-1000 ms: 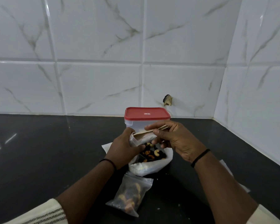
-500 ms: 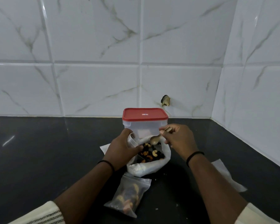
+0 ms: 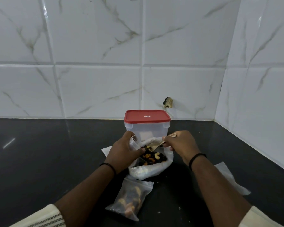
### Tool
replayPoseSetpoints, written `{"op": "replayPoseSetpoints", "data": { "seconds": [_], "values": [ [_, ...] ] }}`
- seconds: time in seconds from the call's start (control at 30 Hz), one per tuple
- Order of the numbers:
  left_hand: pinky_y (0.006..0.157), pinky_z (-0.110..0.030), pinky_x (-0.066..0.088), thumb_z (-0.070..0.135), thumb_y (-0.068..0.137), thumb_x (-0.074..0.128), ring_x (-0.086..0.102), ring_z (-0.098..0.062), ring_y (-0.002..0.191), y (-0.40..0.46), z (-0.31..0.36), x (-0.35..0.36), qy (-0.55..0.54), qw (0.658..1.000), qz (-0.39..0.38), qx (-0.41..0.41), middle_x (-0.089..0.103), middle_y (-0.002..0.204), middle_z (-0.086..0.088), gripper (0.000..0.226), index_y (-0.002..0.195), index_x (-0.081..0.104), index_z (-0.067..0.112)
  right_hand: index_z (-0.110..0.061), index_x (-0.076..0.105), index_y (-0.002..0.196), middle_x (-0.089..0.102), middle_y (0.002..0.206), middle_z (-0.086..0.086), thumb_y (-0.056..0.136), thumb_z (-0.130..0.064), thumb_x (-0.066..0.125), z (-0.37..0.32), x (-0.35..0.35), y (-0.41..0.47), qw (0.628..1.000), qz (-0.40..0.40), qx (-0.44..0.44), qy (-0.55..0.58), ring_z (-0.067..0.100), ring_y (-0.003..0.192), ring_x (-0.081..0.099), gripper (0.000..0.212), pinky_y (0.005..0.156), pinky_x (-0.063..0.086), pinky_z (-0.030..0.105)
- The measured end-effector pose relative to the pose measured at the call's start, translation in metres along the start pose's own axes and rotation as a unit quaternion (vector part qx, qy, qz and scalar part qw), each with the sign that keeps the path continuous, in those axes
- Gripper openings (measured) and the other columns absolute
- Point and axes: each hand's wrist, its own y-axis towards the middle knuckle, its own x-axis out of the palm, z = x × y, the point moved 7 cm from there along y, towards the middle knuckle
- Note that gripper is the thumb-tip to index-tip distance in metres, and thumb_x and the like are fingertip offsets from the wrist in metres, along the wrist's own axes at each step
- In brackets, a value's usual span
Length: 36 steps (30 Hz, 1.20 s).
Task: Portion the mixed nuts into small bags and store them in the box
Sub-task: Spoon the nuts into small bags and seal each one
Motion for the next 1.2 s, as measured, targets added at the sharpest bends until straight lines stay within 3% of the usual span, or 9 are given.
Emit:
{"op": "replayPoseSetpoints", "data": {
  "seconds": [0.13, 0.27, 0.4, 0.5, 0.6, 0.83, 1.03, 1.2],
  "values": [
    [0.063, -0.020, 0.047, 0.041, 0.078, 0.077, 0.059, -0.003, 0.078, 0.001, -0.002, 0.000, 0.006, 1.000, 0.003, 0.002, 0.063, 0.089, 0.008, 0.041, 0.106, 0.049, 0.028, -0.005, 0.072, 0.080, 0.076, 0.078, 0.010, 0.090, -0.021, 0.071, 0.003, 0.003, -0.003, 0.998, -0.034, 0.031, 0.039, -0.001, 0.043, 0.055, 0.019, 0.038, 0.034, 0.011],
    [0.065, -0.021, 0.049, 0.041, 0.078, 0.076, 0.060, -0.004, 0.079, 0.001, -0.002, 0.001, 0.006, 1.000, 0.000, 0.003, 0.064, 0.090, 0.008, 0.041, 0.106, 0.049, 0.028, -0.004, 0.070, 0.080, 0.074, 0.078, 0.012, 0.090, -0.021, 0.071, 0.004, 0.006, -0.007, 0.995, -0.059, 0.057, 0.051, 0.005, 0.050, 0.062, 0.020, 0.041, 0.038, 0.012],
    [0.061, -0.017, 0.045, 0.041, 0.079, 0.076, 0.060, -0.002, 0.078, 0.000, -0.001, 0.000, -0.001, 1.000, -0.001, 0.002, 0.064, 0.091, 0.008, 0.041, 0.107, 0.049, 0.028, 0.010, 0.070, 0.095, 0.069, 0.078, 0.014, 0.093, -0.014, 0.066, 0.001, 0.003, -0.013, 0.992, -0.062, 0.085, 0.073, -0.003, 0.029, 0.045, 0.024, 0.032, 0.029, 0.008],
    [0.060, -0.016, 0.043, 0.042, 0.079, 0.076, 0.060, -0.002, 0.078, 0.000, -0.001, 0.000, -0.001, 1.000, -0.001, 0.001, 0.064, 0.092, 0.009, 0.041, 0.107, 0.049, 0.029, 0.014, 0.067, 0.107, 0.065, 0.067, 0.008, 0.094, -0.010, 0.063, 0.003, 0.001, -0.014, 0.987, -0.061, 0.112, 0.100, -0.002, 0.026, 0.042, 0.027, 0.030, 0.024, 0.010],
    [0.061, -0.016, 0.044, 0.042, 0.079, 0.076, 0.060, -0.002, 0.081, 0.000, -0.002, 0.000, -0.008, 1.000, 0.001, -0.001, 0.064, 0.094, 0.010, 0.041, 0.108, 0.049, 0.029, 0.012, 0.066, 0.111, 0.062, 0.054, -0.001, 0.094, -0.009, 0.061, 0.005, 0.000, -0.016, 0.979, -0.065, 0.144, 0.132, -0.001, 0.026, 0.044, 0.028, 0.029, 0.022, 0.011],
    [0.063, -0.022, 0.049, 0.044, 0.077, 0.077, 0.062, -0.005, 0.077, 0.001, -0.004, 0.001, -0.008, 1.000, -0.001, -0.001, 0.065, 0.089, 0.008, 0.042, 0.106, 0.049, 0.029, 0.012, 0.069, 0.105, 0.061, 0.044, -0.004, 0.094, -0.009, 0.060, 0.003, -0.007, -0.015, 0.975, -0.064, 0.151, 0.149, -0.002, 0.027, 0.045, 0.025, 0.029, 0.023, 0.011],
    [0.063, -0.021, 0.048, 0.040, 0.078, 0.076, 0.059, -0.004, 0.076, 0.001, -0.003, 0.001, -0.007, 1.000, 0.000, 0.007, 0.062, 0.087, 0.009, 0.042, 0.107, 0.049, 0.028, -0.008, 0.075, 0.078, 0.066, 0.058, -0.004, 0.091, -0.025, 0.065, 0.011, -0.009, -0.007, 0.978, -0.075, 0.160, 0.109, 0.005, 0.044, 0.038, 0.024, 0.042, 0.023, 0.018],
    [0.064, -0.021, 0.048, 0.039, 0.079, 0.076, 0.061, -0.006, 0.077, 0.001, -0.002, 0.002, -0.009, 1.000, -0.005, 0.009, 0.063, 0.090, 0.006, 0.043, 0.110, 0.049, 0.027, -0.010, 0.075, 0.085, 0.069, 0.066, -0.002, 0.089, -0.030, 0.068, 0.003, -0.006, -0.004, 0.977, -0.097, 0.115, 0.150, 0.006, 0.049, 0.040, 0.022, 0.045, 0.026, 0.020]
  ]
}}
